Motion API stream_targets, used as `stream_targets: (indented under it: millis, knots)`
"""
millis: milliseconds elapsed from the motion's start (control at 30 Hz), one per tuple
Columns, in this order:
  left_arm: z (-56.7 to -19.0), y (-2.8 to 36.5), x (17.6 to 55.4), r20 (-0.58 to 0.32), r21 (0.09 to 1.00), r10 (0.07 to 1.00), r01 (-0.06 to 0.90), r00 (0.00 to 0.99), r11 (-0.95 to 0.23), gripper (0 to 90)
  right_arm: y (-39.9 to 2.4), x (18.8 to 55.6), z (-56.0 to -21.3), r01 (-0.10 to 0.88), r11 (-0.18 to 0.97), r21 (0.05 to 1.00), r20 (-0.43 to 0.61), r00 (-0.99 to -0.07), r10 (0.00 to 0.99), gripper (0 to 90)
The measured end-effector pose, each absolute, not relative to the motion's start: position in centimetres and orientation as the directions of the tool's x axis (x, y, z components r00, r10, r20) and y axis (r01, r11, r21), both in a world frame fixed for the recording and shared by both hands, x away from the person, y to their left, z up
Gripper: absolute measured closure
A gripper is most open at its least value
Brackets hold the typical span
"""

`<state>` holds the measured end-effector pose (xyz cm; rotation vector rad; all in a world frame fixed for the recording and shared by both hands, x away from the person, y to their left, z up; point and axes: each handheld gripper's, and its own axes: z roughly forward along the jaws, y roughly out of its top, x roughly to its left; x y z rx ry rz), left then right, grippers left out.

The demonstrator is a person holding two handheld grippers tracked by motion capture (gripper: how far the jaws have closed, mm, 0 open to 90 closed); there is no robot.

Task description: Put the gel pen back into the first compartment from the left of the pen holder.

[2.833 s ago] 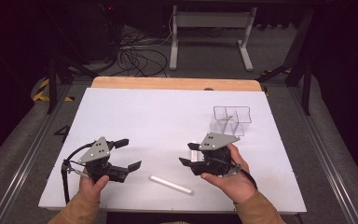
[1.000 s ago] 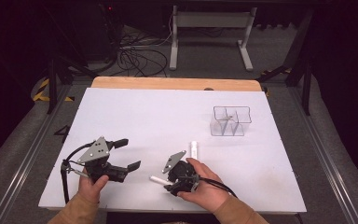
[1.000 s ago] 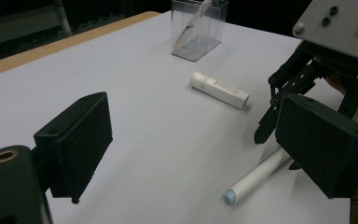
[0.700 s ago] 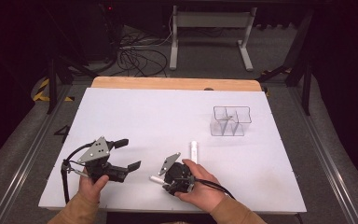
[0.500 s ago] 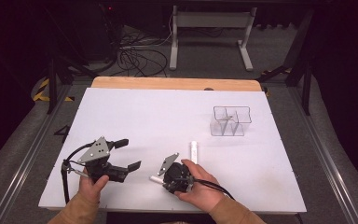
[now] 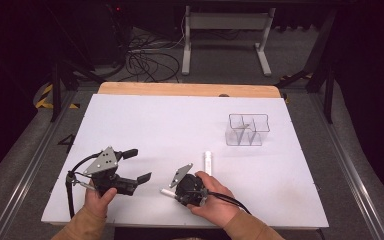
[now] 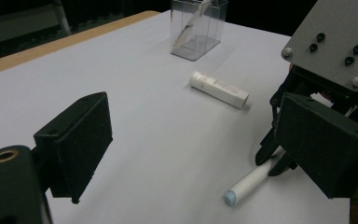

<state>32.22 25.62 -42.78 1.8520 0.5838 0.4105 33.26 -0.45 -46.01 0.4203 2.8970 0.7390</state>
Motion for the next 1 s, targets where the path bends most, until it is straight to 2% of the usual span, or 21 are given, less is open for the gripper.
stream_targets:
  millis: [1000]
  knots:
    - [-42.72,25.68,32.17,-0.003,0.939,0.576,0.2,0.817,-0.279,11.9,-0.95,33.09,-45.34,0.259,0.809,0.527,-0.047,-0.942,0.332,79.1]
